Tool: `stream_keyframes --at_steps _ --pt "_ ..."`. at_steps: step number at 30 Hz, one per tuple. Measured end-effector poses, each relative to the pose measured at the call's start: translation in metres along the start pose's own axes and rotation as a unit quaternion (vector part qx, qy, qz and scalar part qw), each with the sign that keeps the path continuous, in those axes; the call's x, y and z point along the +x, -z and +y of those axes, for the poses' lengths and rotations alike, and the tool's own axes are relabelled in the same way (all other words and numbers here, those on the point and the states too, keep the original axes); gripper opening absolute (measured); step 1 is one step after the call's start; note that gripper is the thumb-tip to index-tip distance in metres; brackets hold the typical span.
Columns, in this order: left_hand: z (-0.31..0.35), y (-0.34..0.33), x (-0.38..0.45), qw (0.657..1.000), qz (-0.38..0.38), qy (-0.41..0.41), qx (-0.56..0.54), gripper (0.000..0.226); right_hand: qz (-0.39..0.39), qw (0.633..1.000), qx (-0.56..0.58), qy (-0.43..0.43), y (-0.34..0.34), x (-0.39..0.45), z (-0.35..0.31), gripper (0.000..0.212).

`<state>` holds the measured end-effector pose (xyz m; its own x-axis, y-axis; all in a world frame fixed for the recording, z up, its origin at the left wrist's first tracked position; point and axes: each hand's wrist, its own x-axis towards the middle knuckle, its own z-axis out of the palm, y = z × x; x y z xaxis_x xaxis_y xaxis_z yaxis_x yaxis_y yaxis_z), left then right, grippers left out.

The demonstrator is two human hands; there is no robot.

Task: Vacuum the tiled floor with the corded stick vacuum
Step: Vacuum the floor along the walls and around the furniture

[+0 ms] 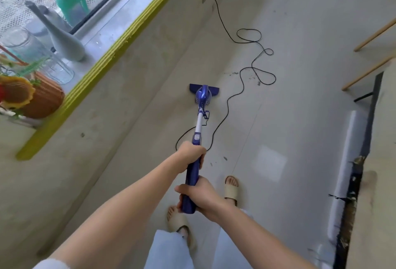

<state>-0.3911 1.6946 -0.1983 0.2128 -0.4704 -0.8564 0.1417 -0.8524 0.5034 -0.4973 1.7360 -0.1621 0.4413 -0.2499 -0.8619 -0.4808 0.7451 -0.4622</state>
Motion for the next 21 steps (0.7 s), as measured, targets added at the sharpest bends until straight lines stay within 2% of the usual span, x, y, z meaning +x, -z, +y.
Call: stream_keyframes --at_steps 7,11,14,17,19,21 --pt "-0.052 0.002 0.079 0.999 0.007 -0.033 -0.030 0.009 0.059 0.998 -0.027 -0.024 0.002 0.095 0.048 0.034" --pt "-0.088 -0.001 0.163 0.998 0.017 -0.052 -0.022 0.012 0.048 0.990 -0.123 -0.039 0.033 0.191 0.076 0.041" --pt "-0.114 -0.005 0.223 0.997 0.036 -0.072 -0.002 0.014 0.013 0.987 -0.149 -0.053 0.058 0.259 0.096 0.047" --pt "-0.135 -0.008 0.282 0.994 0.062 -0.091 0.022 0.015 0.015 0.984 -0.172 -0.047 0.083 0.329 0.114 0.031" --pt "-0.154 -0.009 0.326 0.992 0.074 -0.102 0.031 0.016 0.073 0.975 -0.207 -0.031 0.107 0.383 0.133 0.017" --pt "-0.176 -0.010 0.371 0.989 0.084 -0.115 0.041 0.021 0.163 0.942 -0.294 -0.017 0.135 0.438 0.154 0.014"
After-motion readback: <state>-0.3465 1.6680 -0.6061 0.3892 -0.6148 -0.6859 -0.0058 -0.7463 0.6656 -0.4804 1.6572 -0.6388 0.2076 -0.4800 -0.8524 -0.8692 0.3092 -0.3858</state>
